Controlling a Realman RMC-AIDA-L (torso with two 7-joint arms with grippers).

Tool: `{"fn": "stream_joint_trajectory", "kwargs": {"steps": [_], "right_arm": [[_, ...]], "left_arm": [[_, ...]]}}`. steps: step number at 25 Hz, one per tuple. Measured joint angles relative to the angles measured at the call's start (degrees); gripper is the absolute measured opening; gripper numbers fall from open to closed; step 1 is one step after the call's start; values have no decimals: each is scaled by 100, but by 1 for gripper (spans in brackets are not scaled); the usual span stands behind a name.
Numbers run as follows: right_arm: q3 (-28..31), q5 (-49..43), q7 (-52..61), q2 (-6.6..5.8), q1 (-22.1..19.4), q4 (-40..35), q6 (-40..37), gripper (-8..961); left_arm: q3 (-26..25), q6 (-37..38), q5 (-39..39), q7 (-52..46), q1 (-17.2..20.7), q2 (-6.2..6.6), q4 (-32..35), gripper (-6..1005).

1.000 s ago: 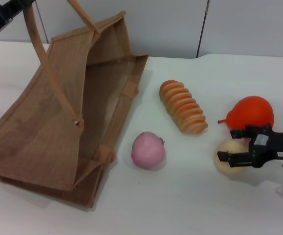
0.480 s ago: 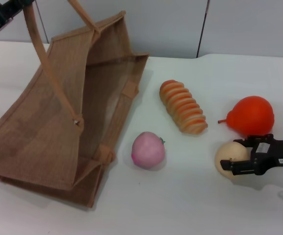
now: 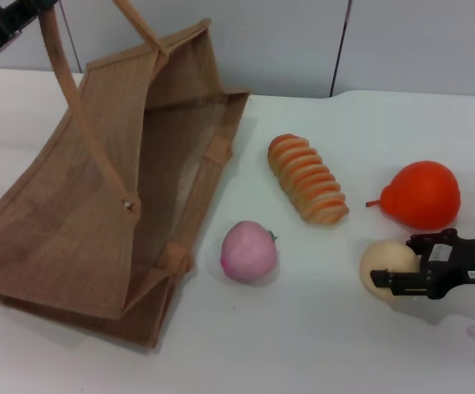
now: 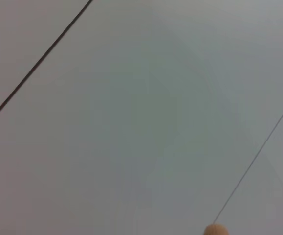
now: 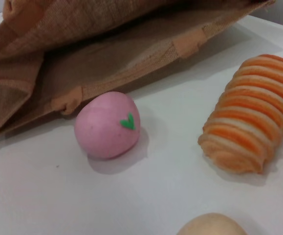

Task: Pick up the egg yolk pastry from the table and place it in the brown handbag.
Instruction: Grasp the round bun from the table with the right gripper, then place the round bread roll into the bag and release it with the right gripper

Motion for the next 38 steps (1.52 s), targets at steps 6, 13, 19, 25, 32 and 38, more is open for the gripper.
{"fn": "stream_joint_trajectory", "kwargs": {"steps": [6,13,19,25,32,38], "right_arm": [[0,0,-18,11,-32,-75,-17,629],[0,-5,-22,4,-38,-80,-42,592],[16,2,-163,2,-41,-120,-248,578],[111,465,-686,9,-91,-281,-959,570],[89,1387,-1258,28,60,-201,-1335,562],[106,1742,-2177,36,723,836,-1105,561]], "left_arm": [[0,0,0,0,3,0,0,163],[0,0,0,0,4,-6,-3,166],[0,0,0,-7,4,-9,-7,169],[5,-132,9,-21,-7,-7,-9,172],[71,-575,116,-116,-180,-14,-9,175],[100,-999,219,-177,-343,-78,-9,178]]}}
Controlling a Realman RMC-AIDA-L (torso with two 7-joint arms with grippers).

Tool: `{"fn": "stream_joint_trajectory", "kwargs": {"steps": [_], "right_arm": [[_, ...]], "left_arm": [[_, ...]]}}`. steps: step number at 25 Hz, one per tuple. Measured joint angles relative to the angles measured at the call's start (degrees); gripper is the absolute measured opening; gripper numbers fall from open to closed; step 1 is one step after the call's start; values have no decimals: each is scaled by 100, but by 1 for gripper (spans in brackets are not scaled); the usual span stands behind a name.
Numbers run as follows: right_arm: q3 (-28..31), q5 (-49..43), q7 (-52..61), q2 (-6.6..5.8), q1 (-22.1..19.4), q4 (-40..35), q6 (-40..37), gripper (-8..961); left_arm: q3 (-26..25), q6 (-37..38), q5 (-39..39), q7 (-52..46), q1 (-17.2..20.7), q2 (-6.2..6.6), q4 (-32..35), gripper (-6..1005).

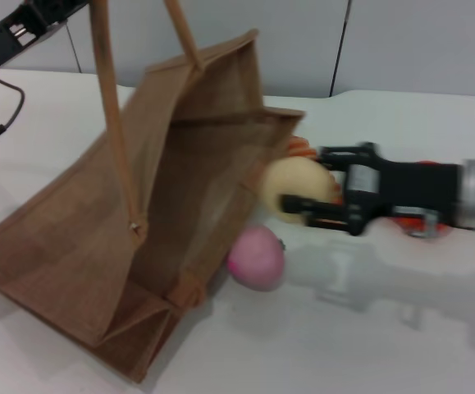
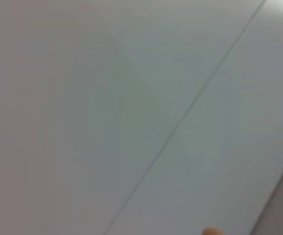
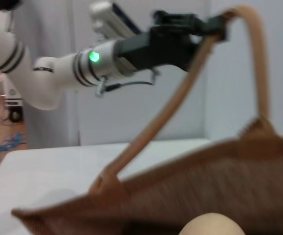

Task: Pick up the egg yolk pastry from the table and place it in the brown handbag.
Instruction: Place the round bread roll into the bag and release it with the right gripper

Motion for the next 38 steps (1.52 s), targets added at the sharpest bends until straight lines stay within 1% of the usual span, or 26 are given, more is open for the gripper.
{"fn": "stream_joint_trajectory", "kwargs": {"steps": [4,5,6,11,15,18,23,27,30,34,36,38], "right_arm": [[-12,3,-437,7,578,805,801,556],[-14,-13,-621,12,810,1109,1164,554],[-14,-13,-621,12,810,1109,1164,553],[106,5,-1027,34,1323,1760,2239,552],[524,11,-1311,43,1456,2133,3407,549],[840,13,-1695,44,1419,2326,3762,546],[1254,15,-2250,43,1239,2476,3740,548],[1361,-11,-2342,29,1166,2524,3658,607],[1339,-27,-2341,11,1133,2544,3359,651],[1303,-41,-2348,-6,954,2429,2621,710],[1296,-44,-2349,-12,852,2298,2265,901],[1266,-49,-2349,-15,738,2168,1949,899]], "left_arm": [[82,-182,49,-33,-121,-41,0,180],[98,-226,51,-40,-143,-55,0,181],[110,-295,51,-54,-171,-68,0,181],[88,-853,19,-264,-256,-81,0,184],[53,-1323,-88,-403,-314,-82,5,185],[46,-1674,-374,-462,-229,-60,11,187],[40,-1764,-773,-480,91,50,13,189],[-63,-1688,-814,-473,218,120,13,191],[-158,-1503,-807,-445,289,142,12,193],[-175,-1152,-780,-433,338,186,5,195],[-177,-921,-768,-430,357,190,3,196],[-175,-694,-761,-426,383,191,1,197]]}}
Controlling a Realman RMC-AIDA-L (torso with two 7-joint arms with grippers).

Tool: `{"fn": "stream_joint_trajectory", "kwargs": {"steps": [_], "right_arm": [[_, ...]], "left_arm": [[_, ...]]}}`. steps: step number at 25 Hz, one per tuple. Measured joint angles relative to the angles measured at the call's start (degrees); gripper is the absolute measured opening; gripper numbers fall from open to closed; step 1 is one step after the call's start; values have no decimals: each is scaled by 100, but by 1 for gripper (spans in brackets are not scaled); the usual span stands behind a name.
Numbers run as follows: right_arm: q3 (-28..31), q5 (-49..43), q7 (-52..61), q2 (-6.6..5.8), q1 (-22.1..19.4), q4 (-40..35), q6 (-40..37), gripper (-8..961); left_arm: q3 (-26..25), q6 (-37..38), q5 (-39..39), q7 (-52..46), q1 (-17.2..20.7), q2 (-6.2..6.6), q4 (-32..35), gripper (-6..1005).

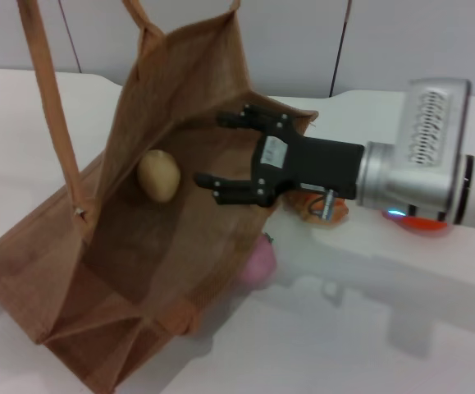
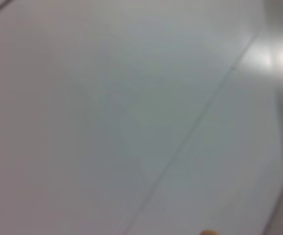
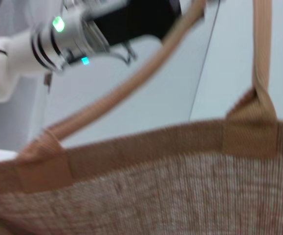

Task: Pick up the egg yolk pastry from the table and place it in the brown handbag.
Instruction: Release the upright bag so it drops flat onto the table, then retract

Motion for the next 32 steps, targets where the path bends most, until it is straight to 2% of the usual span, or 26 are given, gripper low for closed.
{"fn": "stream_joint_trajectory", "kwargs": {"steps": [3,7,8,9,12,15,17,19,22,24,28,32], "right_arm": [[-11,11,18,-1,-225,-207,-513,895],[274,258,15,-3,-773,-639,-1366,894],[373,375,-1,-2,-916,-739,-1525,894],[461,513,-21,-3,-1052,-833,-1675,894],[653,910,-140,-2,-1398,-1022,-1933,894],[833,1401,-336,7,-1692,-1039,-1998,894],[949,1760,-491,19,-1857,-1007,-2003,894],[1062,2286,-707,31,-2038,-921,-1956,894],[1080,2503,-792,35,-2097,-878,-1892,894],[1081,2618,-826,34,-2115,-866,-1808,893],[1081,2651,-830,33,-2103,-857,-1588,893],[1081,2657,-832,32,-2089,-854,-1456,893]], "left_arm": [[16,408,5,5,26,-2,-1,198],[47,1159,9,237,49,-58,-45,200],[47,1159,9,237,49,-58,-45,201],[71,1652,18,666,37,-81,-226,201],[79,2148,32,1150,-5,-107,-440,203],[59,2670,40,1750,-38,-223,-524,204],[15,2910,6,2211,-47,-355,-526,205],[-16,3111,-81,2879,-69,-540,-526,287],[2,3249,-111,4015,-124,-792,-526,411],[90,3237,-66,4598,-158,-874,-574,506],[313,2915,2,5654,-253,-913,-937,722],[498,2227,28,6901,-316,-925,-1416,785]]}}
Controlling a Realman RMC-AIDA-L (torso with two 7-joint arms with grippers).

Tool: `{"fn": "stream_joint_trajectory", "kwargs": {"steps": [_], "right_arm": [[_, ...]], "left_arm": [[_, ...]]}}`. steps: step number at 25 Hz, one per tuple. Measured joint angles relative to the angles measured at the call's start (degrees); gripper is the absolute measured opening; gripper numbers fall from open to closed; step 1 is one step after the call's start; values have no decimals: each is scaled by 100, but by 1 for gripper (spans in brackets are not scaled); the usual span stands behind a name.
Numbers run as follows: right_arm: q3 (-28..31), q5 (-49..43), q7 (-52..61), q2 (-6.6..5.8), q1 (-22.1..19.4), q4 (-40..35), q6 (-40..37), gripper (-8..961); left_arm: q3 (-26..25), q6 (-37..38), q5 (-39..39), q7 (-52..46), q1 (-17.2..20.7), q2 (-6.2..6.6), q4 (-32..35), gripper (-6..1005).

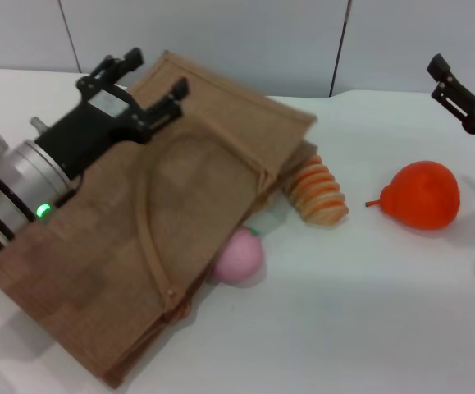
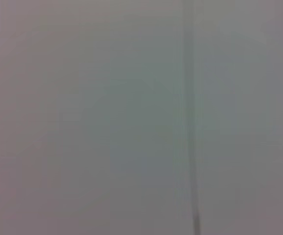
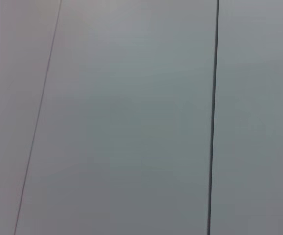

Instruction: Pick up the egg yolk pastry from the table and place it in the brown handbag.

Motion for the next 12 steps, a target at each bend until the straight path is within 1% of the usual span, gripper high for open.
{"fn": "stream_joint_trajectory", "kwargs": {"steps": [1,2,3,6,9,12], "right_arm": [[0,0,0,-1,2,0,26,893],[0,1,-1,-2,2,0,43,893],[0,10,-1,-4,1,0,53,893],[0,118,-1,-8,-1,-2,92,893],[4,420,-5,-3,-37,53,241,893],[8,903,-11,-1,-93,137,439,893]], "left_arm": [[13,-160,1,231,-6,-4,-111,800],[15,-542,21,554,-9,-6,-284,816],[15,-542,21,554,-9,-6,-284,819],[-95,-1119,-73,730,54,-16,-375,827],[-404,-1358,-473,894,175,-24,-543,836],[-848,-1397,-1103,1072,268,-25,-836,844]]}}
